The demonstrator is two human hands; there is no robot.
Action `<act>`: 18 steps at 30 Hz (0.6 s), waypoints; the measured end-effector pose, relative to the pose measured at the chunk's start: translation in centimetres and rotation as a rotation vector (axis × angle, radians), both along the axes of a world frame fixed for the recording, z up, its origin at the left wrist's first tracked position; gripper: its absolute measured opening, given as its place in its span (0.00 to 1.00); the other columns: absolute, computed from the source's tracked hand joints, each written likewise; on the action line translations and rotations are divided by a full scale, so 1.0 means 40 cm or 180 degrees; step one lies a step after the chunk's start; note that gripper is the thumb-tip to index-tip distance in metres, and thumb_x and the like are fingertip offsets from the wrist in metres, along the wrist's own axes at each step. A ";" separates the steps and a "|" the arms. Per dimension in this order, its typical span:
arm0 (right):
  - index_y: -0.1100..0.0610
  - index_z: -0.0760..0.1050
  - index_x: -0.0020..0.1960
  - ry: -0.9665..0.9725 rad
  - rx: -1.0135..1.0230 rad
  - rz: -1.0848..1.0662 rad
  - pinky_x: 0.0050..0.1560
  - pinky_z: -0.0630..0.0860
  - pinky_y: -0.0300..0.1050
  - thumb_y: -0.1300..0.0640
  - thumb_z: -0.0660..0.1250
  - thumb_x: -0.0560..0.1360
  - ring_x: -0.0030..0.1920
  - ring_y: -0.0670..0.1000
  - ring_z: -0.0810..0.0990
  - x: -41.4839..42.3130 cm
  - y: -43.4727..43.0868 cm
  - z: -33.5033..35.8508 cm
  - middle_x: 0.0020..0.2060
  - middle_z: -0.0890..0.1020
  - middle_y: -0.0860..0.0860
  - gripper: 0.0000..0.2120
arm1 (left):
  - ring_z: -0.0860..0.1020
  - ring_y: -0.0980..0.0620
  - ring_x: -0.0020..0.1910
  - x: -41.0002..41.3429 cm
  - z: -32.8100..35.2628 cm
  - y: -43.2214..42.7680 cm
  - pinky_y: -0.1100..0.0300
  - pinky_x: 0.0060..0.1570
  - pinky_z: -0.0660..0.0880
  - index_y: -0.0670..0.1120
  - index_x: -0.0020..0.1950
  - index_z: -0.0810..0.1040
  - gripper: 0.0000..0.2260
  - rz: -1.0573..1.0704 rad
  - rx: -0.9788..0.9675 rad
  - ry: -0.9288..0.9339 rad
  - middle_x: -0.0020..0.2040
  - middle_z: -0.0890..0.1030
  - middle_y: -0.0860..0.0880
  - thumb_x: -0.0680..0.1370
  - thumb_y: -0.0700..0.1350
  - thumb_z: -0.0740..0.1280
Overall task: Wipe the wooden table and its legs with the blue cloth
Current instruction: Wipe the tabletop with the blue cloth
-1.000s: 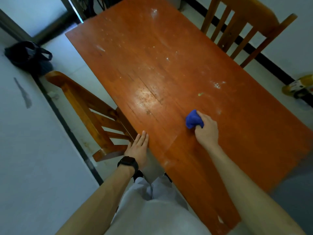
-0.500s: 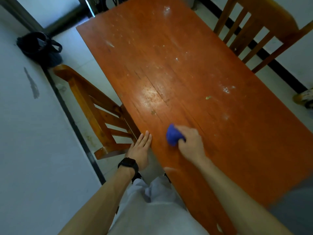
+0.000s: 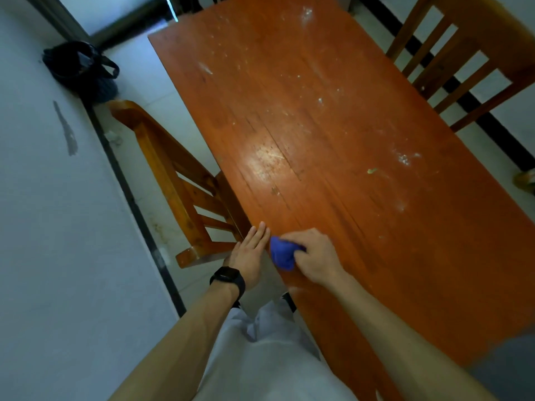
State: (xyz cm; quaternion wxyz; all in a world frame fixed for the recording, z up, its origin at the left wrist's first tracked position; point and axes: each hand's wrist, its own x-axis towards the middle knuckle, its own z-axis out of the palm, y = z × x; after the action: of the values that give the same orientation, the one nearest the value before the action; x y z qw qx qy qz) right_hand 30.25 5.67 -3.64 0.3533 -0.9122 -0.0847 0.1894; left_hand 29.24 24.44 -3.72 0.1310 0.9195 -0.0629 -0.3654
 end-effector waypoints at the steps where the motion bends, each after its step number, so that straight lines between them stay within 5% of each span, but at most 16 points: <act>1: 0.48 0.80 0.61 -0.0240 -0.0035 -0.0314 0.62 0.73 0.52 0.58 0.61 0.65 0.57 0.50 0.78 0.055 -0.008 -0.005 0.58 0.83 0.45 0.26 | 0.39 0.51 0.80 -0.002 -0.001 -0.001 0.46 0.77 0.54 0.53 0.81 0.38 0.44 0.0002 0.0012 -0.0021 0.80 0.35 0.53 0.75 0.28 0.59; 6: 0.49 0.79 0.62 -0.0376 -0.0467 -0.0568 0.59 0.69 0.50 0.58 0.61 0.64 0.59 0.52 0.76 0.048 0.023 -0.039 0.60 0.81 0.44 0.27 | 0.37 0.50 0.79 -0.020 -0.010 -0.002 0.45 0.78 0.51 0.51 0.80 0.36 0.41 -0.0096 0.0120 -0.0089 0.80 0.33 0.52 0.78 0.30 0.59; 12: 0.44 0.81 0.56 0.0360 -0.0092 0.0473 0.56 0.65 0.45 0.60 0.62 0.66 0.51 0.43 0.72 -0.180 0.006 -0.009 0.54 0.82 0.38 0.22 | 0.35 0.50 0.79 -0.024 -0.019 -0.003 0.46 0.78 0.49 0.50 0.79 0.33 0.43 -0.0231 0.0274 -0.0122 0.78 0.30 0.51 0.77 0.32 0.60; 15: 0.49 0.81 0.60 0.0037 -0.0001 -0.0811 0.58 0.66 0.36 0.60 0.60 0.63 0.55 0.50 0.75 -0.114 -0.066 -0.003 0.58 0.83 0.45 0.27 | 0.36 0.49 0.79 -0.018 -0.025 -0.003 0.44 0.78 0.51 0.50 0.79 0.32 0.40 -0.0267 0.0281 -0.0046 0.78 0.29 0.52 0.79 0.37 0.59; 18: 0.50 0.76 0.66 -0.0026 -0.0434 -0.1899 0.64 0.69 0.50 0.58 0.58 0.65 0.61 0.56 0.74 -0.103 -0.125 -0.028 0.64 0.79 0.48 0.30 | 0.36 0.48 0.79 -0.025 -0.030 0.004 0.44 0.78 0.52 0.48 0.80 0.34 0.34 -0.0412 0.0276 -0.0060 0.79 0.32 0.49 0.83 0.48 0.55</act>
State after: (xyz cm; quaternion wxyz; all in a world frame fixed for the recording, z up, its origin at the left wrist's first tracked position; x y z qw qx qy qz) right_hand 26.13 0.68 -4.76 0.3310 -0.9192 0.1984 0.0788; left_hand 28.24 24.58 -4.91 0.0666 0.9217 -0.1074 -0.3667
